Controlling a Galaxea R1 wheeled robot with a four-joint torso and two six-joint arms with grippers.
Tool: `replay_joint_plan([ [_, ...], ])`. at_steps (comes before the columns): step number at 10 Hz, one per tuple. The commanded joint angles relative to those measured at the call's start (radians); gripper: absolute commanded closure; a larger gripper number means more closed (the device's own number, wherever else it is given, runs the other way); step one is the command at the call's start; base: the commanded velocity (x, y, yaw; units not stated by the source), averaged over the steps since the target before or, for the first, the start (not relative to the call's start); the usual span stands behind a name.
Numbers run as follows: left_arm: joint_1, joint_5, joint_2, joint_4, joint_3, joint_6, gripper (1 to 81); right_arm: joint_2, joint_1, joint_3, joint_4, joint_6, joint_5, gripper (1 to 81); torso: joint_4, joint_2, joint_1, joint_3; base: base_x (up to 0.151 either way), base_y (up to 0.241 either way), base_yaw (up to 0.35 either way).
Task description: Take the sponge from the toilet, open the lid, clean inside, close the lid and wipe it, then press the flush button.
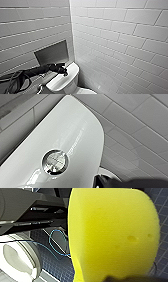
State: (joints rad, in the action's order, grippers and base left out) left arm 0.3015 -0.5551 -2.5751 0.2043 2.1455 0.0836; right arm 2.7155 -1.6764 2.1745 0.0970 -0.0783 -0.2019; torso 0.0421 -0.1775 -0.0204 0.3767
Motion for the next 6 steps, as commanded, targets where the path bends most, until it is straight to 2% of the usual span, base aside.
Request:
replay_joint_plan([
  [1,-0.192,-0.035,-0.068,0.006,0.131,-0.001,81.1,-0.015,-0.007,-0.032,-0.002,0.003,0.070,81.1,0.000,0.000,0.000,0.000,0.000,0.000,0.000],
  [6,-0.221,-0.035,-0.103,-0.011,0.218,-0.007,81.1,-0.014,-0.007,-0.045,-0.003,0.003,0.070,81.1,0.000,0.000,0.000,0.000,0.000,0.000,0.000],
])
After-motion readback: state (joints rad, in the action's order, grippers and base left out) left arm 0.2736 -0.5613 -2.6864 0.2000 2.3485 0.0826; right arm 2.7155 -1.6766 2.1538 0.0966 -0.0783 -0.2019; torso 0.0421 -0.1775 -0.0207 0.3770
